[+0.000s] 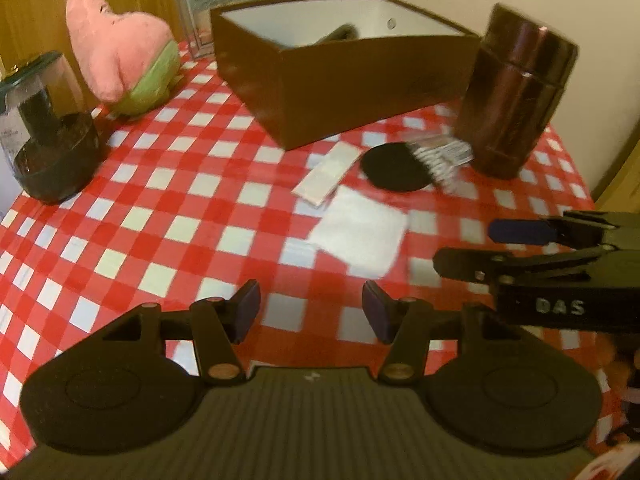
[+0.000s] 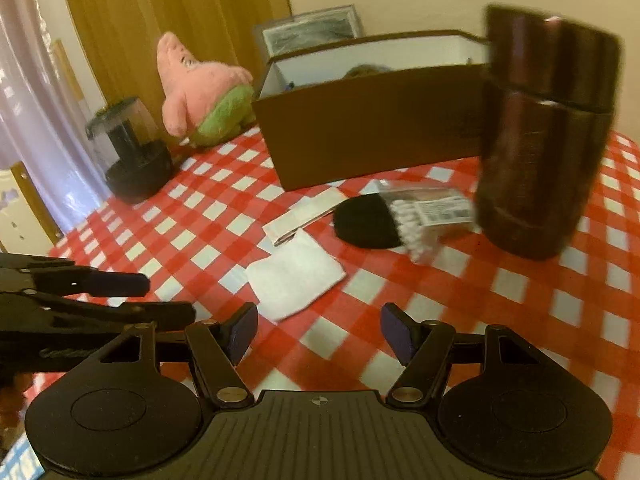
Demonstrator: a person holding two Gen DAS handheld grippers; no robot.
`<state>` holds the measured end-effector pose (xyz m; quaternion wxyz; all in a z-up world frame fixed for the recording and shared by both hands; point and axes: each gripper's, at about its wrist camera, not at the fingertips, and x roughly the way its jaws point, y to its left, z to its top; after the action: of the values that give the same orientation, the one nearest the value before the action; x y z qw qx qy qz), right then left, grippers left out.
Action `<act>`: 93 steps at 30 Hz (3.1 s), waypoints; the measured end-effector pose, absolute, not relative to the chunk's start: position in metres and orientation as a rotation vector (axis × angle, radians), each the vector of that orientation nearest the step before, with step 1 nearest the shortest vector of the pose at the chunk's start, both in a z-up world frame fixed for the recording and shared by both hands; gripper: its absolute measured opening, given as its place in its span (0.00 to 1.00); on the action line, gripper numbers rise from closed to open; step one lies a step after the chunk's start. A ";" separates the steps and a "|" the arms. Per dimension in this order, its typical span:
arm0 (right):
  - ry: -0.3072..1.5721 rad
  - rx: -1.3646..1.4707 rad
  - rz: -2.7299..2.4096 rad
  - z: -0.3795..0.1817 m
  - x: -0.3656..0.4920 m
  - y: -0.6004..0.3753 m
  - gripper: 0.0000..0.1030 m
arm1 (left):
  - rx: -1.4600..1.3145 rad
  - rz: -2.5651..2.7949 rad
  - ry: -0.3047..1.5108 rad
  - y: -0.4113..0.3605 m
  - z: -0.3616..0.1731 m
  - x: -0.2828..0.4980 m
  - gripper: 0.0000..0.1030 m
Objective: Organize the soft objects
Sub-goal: 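Grasp the white cloth square with the right tool, then grasp the white paper strip with the left tool while the right tool holds the cloth, then lift the white strip and white cloth toward the brown box with both tools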
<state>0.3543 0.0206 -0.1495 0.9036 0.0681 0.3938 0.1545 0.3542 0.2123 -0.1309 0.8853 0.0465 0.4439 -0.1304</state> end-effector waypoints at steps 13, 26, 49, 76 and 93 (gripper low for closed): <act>0.840 0.011 0.322 -0.189 0.409 0.062 0.75 | 0.108 -0.245 0.963 0.240 -0.159 0.393 0.52; 0.785 -0.108 0.402 -0.197 0.406 0.084 0.52 | 0.113 -0.239 0.987 0.248 -0.170 0.416 0.49; 0.748 0.048 0.259 -0.167 0.413 0.025 0.08 | 0.239 -0.470 0.875 0.185 -0.163 0.460 0.47; 0.739 0.106 0.199 -0.156 0.416 0.000 0.08 | 0.260 -0.583 0.876 0.166 -0.179 0.486 0.24; 0.678 0.090 0.234 -0.127 0.403 0.007 0.08 | 0.199 -0.545 0.805 0.193 -0.133 0.454 0.24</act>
<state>0.4028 0.0066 -0.1272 0.9353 0.0442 0.3318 0.1146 0.4545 0.1931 -0.1335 0.8794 0.0954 0.3863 -0.2613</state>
